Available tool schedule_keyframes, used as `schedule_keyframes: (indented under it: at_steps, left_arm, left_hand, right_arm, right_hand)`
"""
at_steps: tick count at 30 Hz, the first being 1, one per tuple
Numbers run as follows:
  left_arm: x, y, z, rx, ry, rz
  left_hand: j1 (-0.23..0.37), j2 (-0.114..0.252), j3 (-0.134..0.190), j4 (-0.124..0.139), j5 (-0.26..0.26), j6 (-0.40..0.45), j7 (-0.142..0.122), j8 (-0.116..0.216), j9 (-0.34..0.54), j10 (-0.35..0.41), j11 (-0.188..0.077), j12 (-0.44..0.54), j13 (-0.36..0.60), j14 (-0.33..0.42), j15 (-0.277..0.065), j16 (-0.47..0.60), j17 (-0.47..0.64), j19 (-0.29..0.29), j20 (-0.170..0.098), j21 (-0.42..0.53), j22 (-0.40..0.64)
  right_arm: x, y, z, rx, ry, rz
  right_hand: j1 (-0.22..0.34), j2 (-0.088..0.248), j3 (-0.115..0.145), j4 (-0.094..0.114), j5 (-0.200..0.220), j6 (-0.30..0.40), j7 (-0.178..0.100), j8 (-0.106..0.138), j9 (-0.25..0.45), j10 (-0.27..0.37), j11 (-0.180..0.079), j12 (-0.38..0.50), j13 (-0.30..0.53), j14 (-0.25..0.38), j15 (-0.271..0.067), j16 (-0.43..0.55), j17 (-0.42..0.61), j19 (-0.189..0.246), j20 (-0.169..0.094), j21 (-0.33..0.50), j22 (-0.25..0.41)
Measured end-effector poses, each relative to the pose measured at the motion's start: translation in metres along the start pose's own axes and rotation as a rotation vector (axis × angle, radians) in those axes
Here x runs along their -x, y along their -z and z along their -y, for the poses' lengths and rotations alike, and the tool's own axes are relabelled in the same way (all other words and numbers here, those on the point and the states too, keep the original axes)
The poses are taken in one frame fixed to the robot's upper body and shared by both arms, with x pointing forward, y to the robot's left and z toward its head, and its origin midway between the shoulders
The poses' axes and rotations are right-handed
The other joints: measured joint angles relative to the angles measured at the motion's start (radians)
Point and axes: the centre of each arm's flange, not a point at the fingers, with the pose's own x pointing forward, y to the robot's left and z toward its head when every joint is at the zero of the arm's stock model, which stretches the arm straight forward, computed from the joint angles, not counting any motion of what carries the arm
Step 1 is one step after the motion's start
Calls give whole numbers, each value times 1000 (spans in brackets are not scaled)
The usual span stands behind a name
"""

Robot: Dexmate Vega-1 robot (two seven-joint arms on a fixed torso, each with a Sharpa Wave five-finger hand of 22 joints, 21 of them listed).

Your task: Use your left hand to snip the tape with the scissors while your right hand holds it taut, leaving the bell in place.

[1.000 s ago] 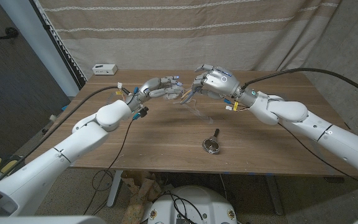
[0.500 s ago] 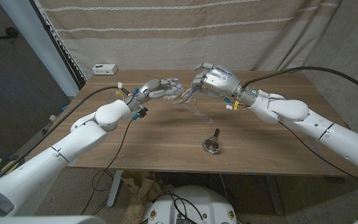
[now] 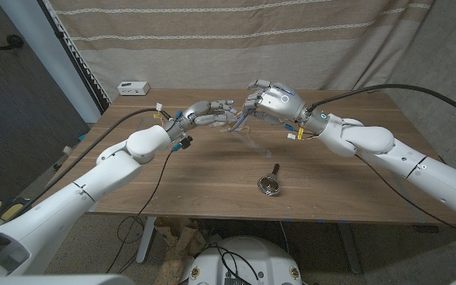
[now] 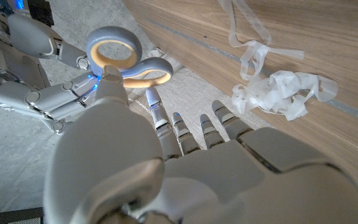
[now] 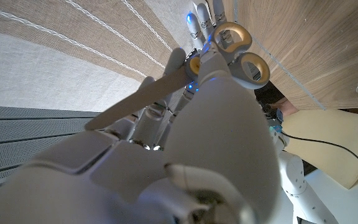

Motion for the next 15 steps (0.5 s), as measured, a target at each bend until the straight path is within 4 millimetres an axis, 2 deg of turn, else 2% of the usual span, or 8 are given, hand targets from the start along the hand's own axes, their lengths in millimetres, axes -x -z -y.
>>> schedule_keyframes:
  at_steps: [15]
  left_arm:
    - [-4,0,4,2,20,1]
  left_hand:
    - [5,-5,3,2,-5,10,1,7,9,0,0,4,0,0,0,0,0,0,0,0,0]
  right_arm:
    - [-1,2,-5,-6,-7,-7]
  right_hand:
    - [-2,2,0,0,0,0,0,0,-6,0,0,-2,-1,0,0,-8,3,-9,2,8,-1]
